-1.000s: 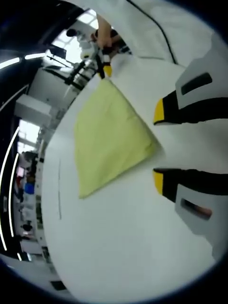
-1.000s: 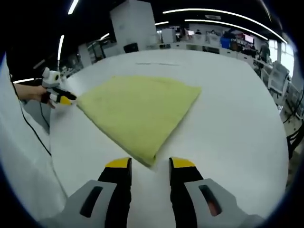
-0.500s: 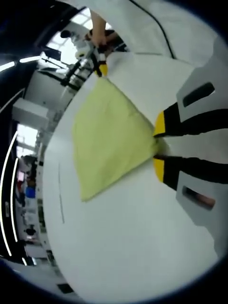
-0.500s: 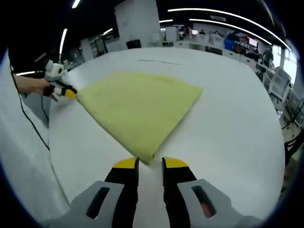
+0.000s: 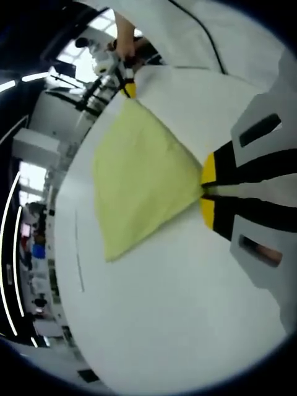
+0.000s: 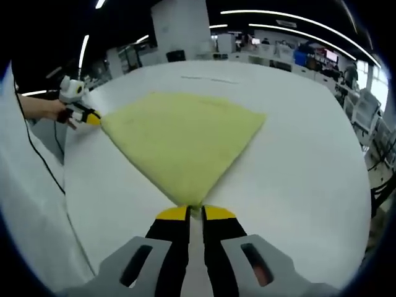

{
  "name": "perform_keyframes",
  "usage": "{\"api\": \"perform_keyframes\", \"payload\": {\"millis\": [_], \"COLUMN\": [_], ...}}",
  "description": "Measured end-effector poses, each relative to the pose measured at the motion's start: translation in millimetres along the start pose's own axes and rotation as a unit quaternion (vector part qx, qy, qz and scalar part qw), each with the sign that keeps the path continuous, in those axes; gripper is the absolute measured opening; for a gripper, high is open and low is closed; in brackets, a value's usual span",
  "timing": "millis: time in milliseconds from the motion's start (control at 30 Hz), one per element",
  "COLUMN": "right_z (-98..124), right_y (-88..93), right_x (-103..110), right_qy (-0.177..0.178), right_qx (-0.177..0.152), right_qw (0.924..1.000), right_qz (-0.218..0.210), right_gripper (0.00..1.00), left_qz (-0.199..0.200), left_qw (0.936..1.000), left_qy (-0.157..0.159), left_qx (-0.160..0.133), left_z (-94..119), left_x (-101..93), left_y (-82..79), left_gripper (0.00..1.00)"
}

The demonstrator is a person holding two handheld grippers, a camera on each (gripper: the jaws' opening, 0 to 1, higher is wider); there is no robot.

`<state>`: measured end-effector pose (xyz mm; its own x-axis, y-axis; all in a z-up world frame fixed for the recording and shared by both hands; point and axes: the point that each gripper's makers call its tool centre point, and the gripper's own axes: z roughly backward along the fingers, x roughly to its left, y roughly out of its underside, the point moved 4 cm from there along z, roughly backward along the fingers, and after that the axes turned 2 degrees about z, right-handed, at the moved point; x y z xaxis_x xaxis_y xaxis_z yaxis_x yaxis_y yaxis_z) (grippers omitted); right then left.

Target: Fold the garment on the visible template until the final outline fits inside the template.

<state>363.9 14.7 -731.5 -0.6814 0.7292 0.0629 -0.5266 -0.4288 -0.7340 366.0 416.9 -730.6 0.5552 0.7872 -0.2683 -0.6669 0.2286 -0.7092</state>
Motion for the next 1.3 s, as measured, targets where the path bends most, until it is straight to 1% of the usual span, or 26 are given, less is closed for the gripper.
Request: {"api": "perform_keyframes", "payload": {"millis": [267, 533, 700, 867, 1067, 1300], "right_z": [-1, 0, 0, 1, 3, 3], "right_y": [-1.2, -3.8, -4.9, -4.2, -3.3, -2.6], "right_x": [0, -4, -5, -4, -3, -2], "right_qy": [-0.002, -0.002, -0.006, -0.010, -0.020, -0.029], "right_qx": [0.005, 0.011, 0.015, 0.017, 0.022, 0.030], "right_qw": [0.9999, 0.9996, 0.9993, 0.9991, 0.9984, 0.9968], "right_qz": [0.012, 0.027, 0.033, 0.036, 0.049, 0.069], "right_gripper": [0.02, 0.02, 0.02, 0.02, 0.02, 0.02], "left_qz": [-0.015, -0.057, -0.065, -0.066, -0.097, -0.104], "left_qw": [0.9999, 0.9977, 0.9970, 0.9966, 0.9922, 0.9910], "left_qy": [0.002, 0.011, 0.012, 0.017, 0.031, 0.029], "left_qx": [0.009, 0.035, 0.042, 0.047, 0.072, 0.079], "left_z": [0, 2, 3, 5, 6, 4], "left_x": [1.6, 6.6, 10.2, 8.9, 5.0, 7.1], "left_y": [-0.2, -4.8, -4.6, -3.0, 1.0, -0.7], "left_gripper": [0.01, 0.00, 0.00, 0.00, 0.00, 0.00]}}
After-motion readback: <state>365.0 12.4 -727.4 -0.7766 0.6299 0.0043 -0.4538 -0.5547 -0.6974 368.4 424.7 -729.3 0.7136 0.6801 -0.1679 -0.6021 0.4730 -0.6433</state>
